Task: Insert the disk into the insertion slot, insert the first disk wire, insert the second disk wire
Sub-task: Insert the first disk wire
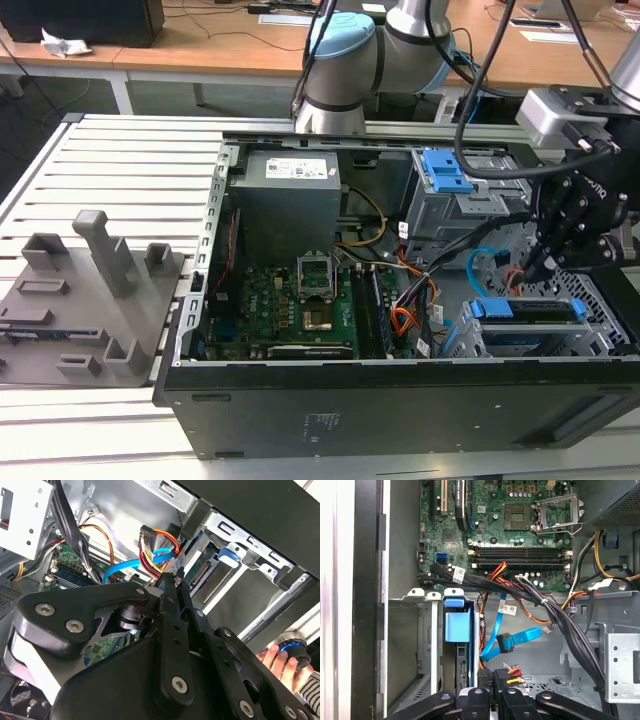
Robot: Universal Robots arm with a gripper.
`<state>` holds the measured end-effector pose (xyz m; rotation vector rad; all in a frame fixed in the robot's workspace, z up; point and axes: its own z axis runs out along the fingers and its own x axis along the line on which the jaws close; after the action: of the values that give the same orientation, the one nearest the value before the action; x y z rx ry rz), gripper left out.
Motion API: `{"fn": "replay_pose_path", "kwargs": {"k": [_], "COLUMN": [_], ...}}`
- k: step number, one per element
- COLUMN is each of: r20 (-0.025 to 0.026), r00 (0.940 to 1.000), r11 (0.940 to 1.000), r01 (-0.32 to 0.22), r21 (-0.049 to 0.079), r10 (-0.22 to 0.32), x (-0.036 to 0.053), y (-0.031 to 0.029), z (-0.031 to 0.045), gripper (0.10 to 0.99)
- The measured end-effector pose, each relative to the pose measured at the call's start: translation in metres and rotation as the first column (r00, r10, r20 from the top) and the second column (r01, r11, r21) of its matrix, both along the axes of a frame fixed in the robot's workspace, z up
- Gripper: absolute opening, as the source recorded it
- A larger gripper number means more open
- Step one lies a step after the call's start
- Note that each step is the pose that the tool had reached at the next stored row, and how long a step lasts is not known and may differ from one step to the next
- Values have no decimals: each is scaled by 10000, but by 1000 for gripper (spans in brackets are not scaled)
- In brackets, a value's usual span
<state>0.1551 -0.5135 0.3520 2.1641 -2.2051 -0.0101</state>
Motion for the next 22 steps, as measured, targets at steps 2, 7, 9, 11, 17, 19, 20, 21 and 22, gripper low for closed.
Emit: {"fn": "replay_pose_path", "kwargs": {"k": [2,7,9,11,17,19,20,21,22], "r20": [0,1,0,0,-9,-11,-11,-12,-11], "r00": [10000,10000,10000,10000,10000,10000,10000,10000,10000], "r11": [10000,10000,10000,10000,10000,10000,10000,10000,10000], "r01": [0,0,0,-1,0,0,-1,1,1], "r21": [0,0,0,2,3,0,1,-1,0], "r10": [0,0,0,1,0,0,1,-1,-1], "x": [0,0,0,1,47,64,70,72,72], "y": [-18,-91,-122,-151,-184,-189,-192,-201,-212], "z": [0,0,0,-3,-30,-40,-45,-53,-62], "gripper": [165,165,165,165,165,165,165,165,165]}}
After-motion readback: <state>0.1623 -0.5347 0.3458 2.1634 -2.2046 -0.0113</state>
